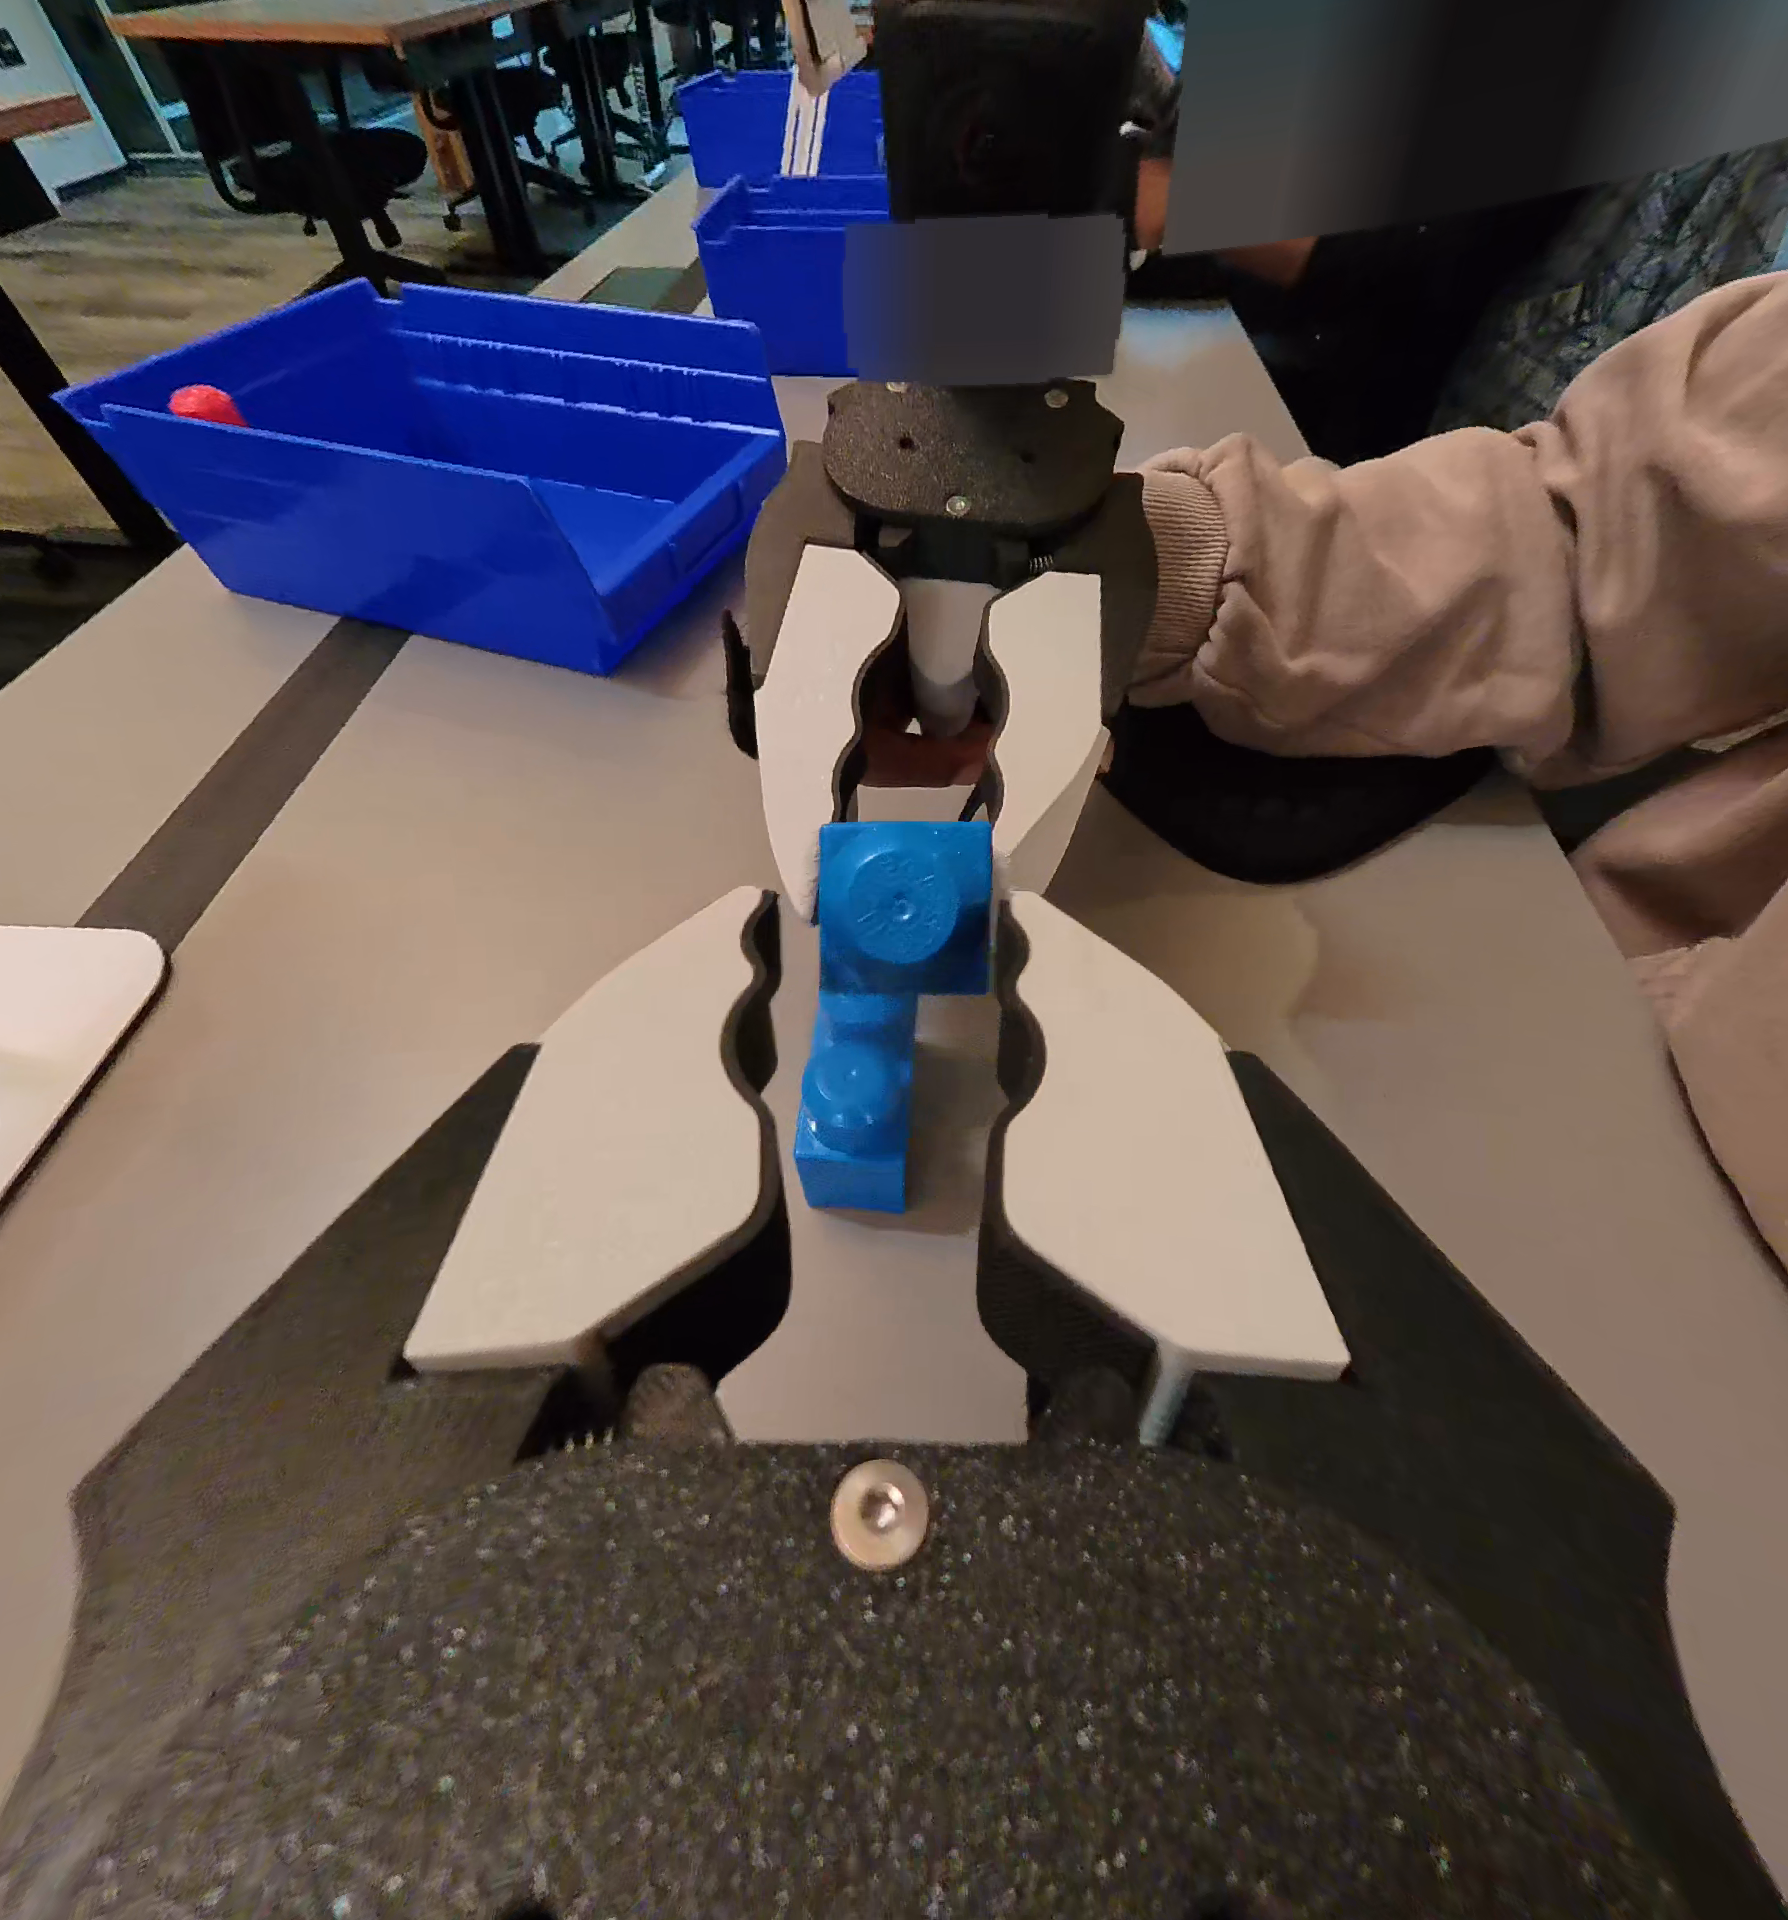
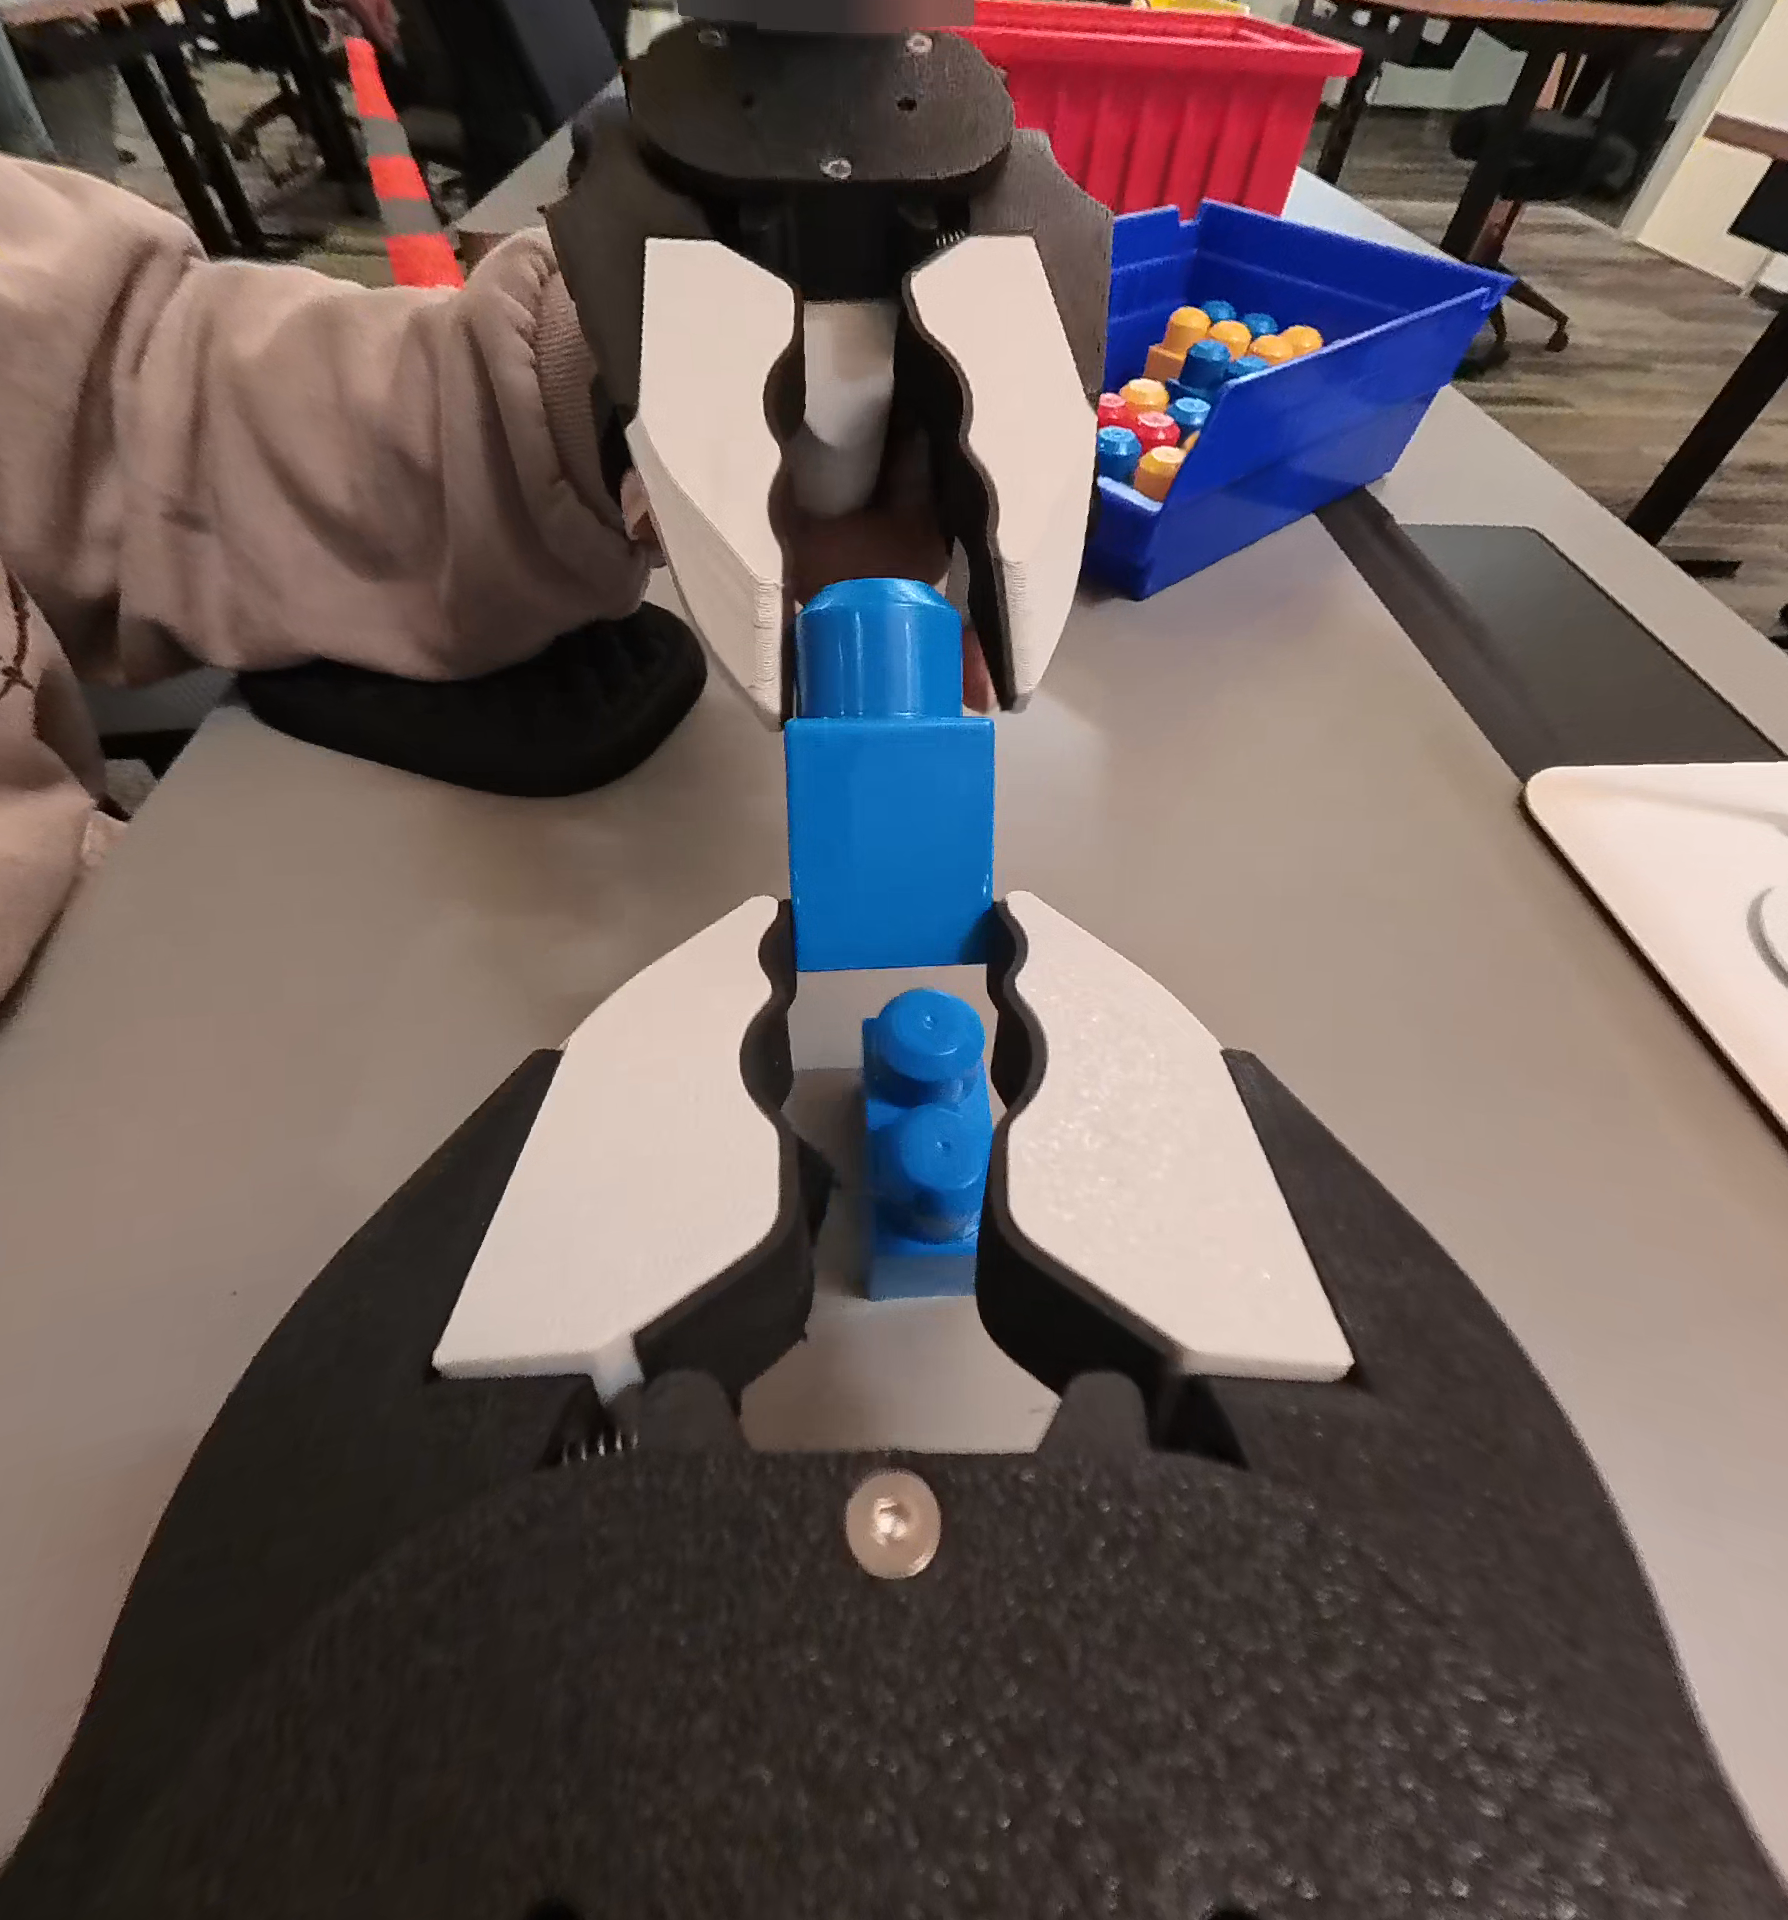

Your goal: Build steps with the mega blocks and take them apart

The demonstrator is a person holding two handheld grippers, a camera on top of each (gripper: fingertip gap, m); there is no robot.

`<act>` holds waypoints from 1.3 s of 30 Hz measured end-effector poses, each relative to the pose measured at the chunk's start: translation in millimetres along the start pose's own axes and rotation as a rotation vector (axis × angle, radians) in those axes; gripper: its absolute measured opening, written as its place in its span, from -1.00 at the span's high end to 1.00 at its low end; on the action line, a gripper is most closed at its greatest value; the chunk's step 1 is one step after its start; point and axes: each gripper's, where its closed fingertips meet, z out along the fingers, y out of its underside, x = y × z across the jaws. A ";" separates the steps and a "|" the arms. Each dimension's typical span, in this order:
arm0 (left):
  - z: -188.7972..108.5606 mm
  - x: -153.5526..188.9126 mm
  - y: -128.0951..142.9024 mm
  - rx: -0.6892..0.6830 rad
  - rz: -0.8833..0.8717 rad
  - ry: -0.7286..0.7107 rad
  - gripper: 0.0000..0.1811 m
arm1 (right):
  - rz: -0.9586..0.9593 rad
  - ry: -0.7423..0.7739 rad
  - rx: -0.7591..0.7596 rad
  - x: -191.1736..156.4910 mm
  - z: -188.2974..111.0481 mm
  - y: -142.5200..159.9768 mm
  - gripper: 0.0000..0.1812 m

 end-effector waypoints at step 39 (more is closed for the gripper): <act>-6.3 -15.4 38.3 -0.039 -0.072 -0.019 0.64 | -0.028 0.041 -0.436 13.3 19.5 100.9 0.39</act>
